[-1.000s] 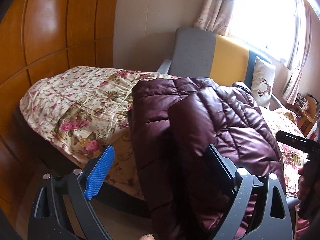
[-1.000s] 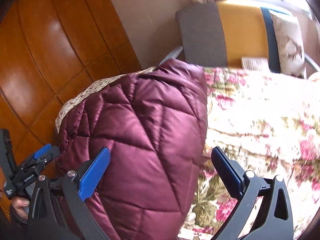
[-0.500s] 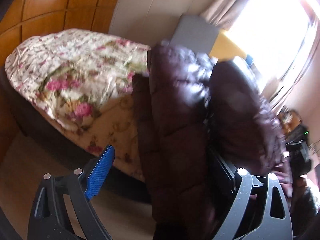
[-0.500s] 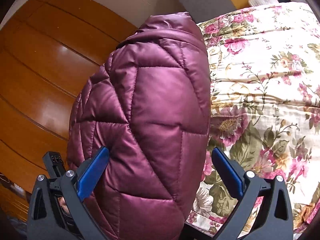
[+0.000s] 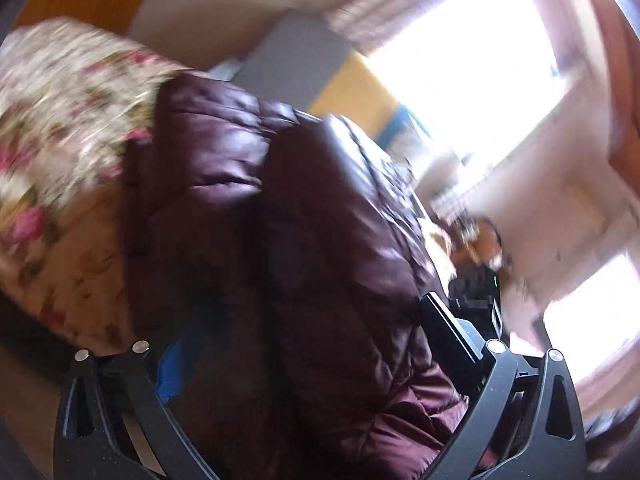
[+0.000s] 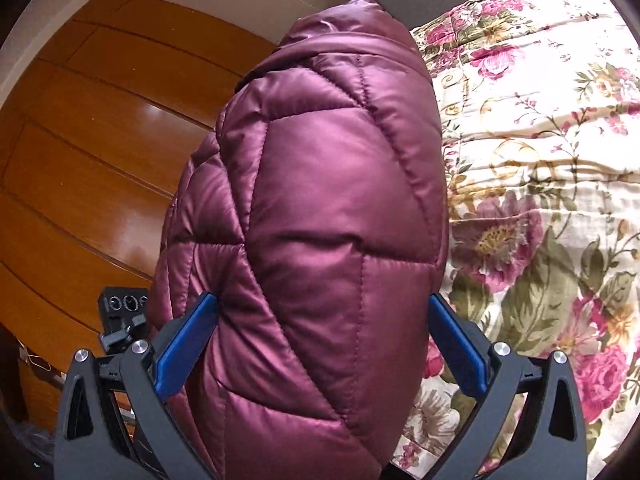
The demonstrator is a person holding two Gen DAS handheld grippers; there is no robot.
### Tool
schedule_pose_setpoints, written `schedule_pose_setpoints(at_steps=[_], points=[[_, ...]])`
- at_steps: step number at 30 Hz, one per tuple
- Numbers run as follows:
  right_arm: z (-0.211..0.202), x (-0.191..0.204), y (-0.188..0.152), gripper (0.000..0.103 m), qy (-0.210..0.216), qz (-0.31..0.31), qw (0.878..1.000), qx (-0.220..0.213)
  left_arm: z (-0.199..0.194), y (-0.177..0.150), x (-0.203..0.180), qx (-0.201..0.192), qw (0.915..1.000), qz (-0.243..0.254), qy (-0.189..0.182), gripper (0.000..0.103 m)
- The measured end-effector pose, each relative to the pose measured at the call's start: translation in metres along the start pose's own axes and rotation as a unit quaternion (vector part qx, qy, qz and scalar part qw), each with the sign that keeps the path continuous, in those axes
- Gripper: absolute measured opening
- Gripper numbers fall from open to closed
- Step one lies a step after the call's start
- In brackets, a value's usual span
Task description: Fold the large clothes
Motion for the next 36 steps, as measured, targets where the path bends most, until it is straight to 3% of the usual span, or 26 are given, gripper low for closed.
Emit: schedule_pose_setpoints(at_steps=[2, 6, 8, 12, 16, 21, 24, 26, 30, 33, 36], points=[[0.005, 0.001, 0.000, 0.101, 0.007, 0.007, 1.000, 0.009, 0.009, -0.004, -0.004, 0.009, 0.9993, 0.035, 0.010, 0.086], [0.012, 0.016, 0.000, 0.096, 0.013, -0.001, 1.000, 0.027, 0.014, -0.002, 0.000, 0.009, 0.9982, -0.002, -0.059, 0.072], [0.011, 0.027, 0.000, 0.088, 0.006, -0.013, 1.000, 0.023, 0.011, 0.002, -0.008, -0.002, 0.9958, -0.011, -0.091, 0.069], [0.001, 0.052, 0.004, 0.083, 0.006, -0.041, 0.999, 0.017, 0.010, 0.019, -0.034, -0.023, 0.9858, -0.026, -0.164, 0.068], [-0.024, 0.076, 0.031, 0.082, -0.007, -0.082, 0.997, -0.012, 0.028, 0.051, -0.066, -0.035, 0.9762, -0.016, -0.214, 0.068], [-0.075, 0.075, 0.090, 0.081, -0.051, -0.106, 0.990, -0.081, 0.080, 0.113, -0.134, -0.035, 0.9666, 0.041, -0.251, 0.068], [-0.112, 0.055, 0.117, 0.080, -0.098, -0.108, 0.981, -0.130, 0.125, 0.132, -0.165, -0.013, 0.9662, 0.066, -0.249, 0.067], [-0.132, 0.030, 0.121, 0.080, -0.129, -0.092, 0.976, -0.149, 0.150, 0.128, -0.180, 0.007, 0.9693, 0.082, -0.232, 0.064], [-0.136, -0.033, 0.083, 0.081, -0.165, -0.048, 0.975, -0.141, 0.177, 0.084, -0.170, 0.050, 0.9799, 0.092, -0.170, 0.056], [-0.137, -0.055, 0.057, 0.084, -0.151, -0.027, 0.975, -0.161, 0.173, 0.056, -0.147, 0.045, 0.9874, 0.058, -0.140, 0.056], [-0.138, -0.056, 0.057, 0.089, -0.151, -0.016, 0.974, -0.169, 0.162, 0.051, -0.136, 0.020, 0.9938, 0.037, -0.103, 0.056]])
Point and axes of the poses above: each gripper's, at about its wrist camera, not at the fingertips, and z roughly the way its jaws point, x to its left, y to its top, the point moved 10 cm from there along z, roughly the way its jaws point, and after that the axes turned 9 degrees about y, right-handed, at the moved point
